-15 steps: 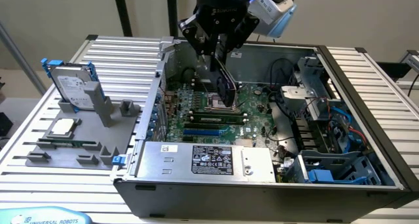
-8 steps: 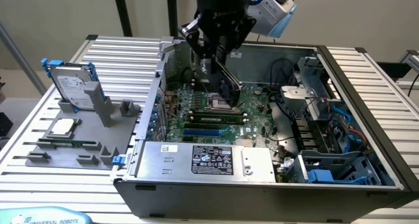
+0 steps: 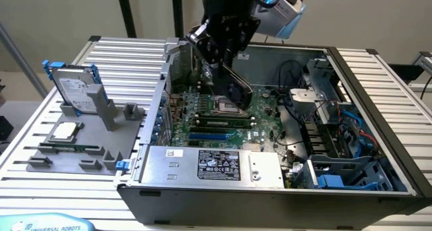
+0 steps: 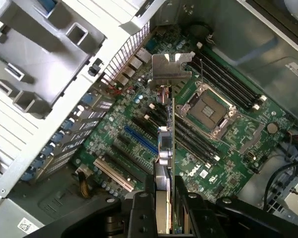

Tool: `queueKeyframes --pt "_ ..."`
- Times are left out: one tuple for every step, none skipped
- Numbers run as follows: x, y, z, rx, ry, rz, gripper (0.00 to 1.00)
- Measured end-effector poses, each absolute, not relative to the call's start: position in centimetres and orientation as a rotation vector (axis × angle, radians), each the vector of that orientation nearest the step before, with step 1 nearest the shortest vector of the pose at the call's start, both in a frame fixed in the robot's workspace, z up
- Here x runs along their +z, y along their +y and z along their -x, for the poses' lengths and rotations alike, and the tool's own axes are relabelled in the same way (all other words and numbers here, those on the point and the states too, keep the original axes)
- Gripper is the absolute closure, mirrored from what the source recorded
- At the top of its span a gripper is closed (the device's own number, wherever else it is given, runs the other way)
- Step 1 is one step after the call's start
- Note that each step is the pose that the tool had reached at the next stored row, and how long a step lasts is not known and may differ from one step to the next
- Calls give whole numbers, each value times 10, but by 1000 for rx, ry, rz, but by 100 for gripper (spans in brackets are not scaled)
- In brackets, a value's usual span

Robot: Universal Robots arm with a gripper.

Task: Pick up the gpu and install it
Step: 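Insert the gpu into the slot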

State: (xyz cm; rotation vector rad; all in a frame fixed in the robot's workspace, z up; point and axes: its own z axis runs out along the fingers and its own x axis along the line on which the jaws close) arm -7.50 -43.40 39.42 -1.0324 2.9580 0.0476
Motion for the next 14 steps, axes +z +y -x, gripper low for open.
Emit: queueKeyframes --pt "394 -434 75 47 2949 1059 73" --pt "393 -434 75 47 2938 1086 73" --pt "393 -434 75 47 2928 1113 73" --pt "392 -434 75 47 2918 1139 73" --pt "391 -434 75 47 2907 1167 73" --pt "391 -434 75 47 2896 1193 73" --pt "390 -434 75 47 2885 1220 73" --pt "390 -434 75 47 2874 1245 73" --pt "389 -434 75 47 2863 1271 73" --pt "389 -434 75 47 2851 1297 73" --pt "388 -434 75 46 2839 1322 73" --pt "388 -434 75 46 2827 1348 73" --pt "387 -434 75 46 2814 1374 73" --pt "386 -434 75 46 2802 1399 73"
